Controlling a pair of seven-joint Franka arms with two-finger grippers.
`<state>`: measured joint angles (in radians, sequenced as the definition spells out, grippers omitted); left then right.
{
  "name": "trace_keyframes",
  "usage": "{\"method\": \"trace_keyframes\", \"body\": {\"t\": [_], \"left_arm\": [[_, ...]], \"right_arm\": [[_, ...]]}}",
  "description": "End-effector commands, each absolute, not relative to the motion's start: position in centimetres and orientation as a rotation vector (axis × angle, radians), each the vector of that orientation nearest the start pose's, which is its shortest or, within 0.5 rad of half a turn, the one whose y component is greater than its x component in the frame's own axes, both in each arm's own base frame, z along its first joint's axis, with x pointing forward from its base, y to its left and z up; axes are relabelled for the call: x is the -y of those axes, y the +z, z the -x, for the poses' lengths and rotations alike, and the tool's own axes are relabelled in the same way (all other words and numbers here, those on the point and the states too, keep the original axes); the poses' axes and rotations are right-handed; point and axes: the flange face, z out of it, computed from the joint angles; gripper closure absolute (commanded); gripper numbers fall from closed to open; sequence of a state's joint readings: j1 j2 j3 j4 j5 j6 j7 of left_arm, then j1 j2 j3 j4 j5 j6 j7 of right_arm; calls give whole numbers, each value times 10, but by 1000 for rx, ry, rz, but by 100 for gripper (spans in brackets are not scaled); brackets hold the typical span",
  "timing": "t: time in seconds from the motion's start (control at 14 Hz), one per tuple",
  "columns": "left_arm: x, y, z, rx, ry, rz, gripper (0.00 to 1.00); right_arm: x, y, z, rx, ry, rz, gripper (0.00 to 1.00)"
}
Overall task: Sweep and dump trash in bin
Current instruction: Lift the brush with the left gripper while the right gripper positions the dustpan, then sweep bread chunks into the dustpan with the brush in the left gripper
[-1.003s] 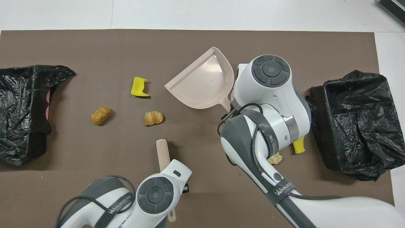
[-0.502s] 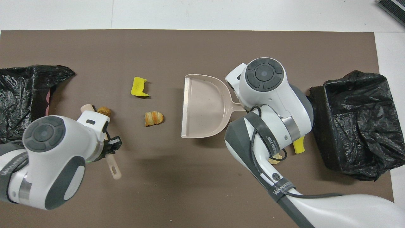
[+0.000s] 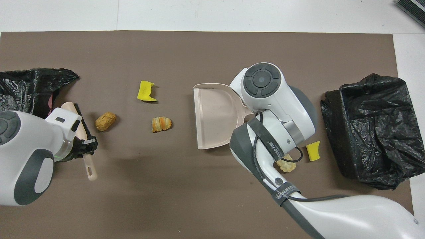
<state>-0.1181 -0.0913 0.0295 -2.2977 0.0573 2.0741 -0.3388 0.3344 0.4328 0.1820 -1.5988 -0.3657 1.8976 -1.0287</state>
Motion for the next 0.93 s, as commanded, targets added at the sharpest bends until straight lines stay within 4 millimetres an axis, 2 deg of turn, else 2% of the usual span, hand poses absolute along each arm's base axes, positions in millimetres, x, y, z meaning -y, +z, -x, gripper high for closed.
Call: {"method": "trace_keyframes", "body": {"t": [0.0,0.22,0.36,0.57,0.72,0.86], "left_arm": [[47,363,-493,154,179,3088,100],[68,346,-500,38,188,3160,100],[100,342,-503,-43,186,3187,100],[142,337,-509,-34,144,3263,100],[150,332,-514,-40,148,3271,100],[169,333,-508,-118,152,3268,100]], "right_arm": [[-310,373,-603,-2191,-272,-1860,100],[-313,371,-602,-2186,-261,-1873,100],[-314,372,-602,-2176,-251,-1885,100],[-316,373,-601,-2128,-231,-1941,100],[-317,370,-599,-2091,-233,-1979,100],[-317,370,-599,-2091,-231,-1979,100]]}}
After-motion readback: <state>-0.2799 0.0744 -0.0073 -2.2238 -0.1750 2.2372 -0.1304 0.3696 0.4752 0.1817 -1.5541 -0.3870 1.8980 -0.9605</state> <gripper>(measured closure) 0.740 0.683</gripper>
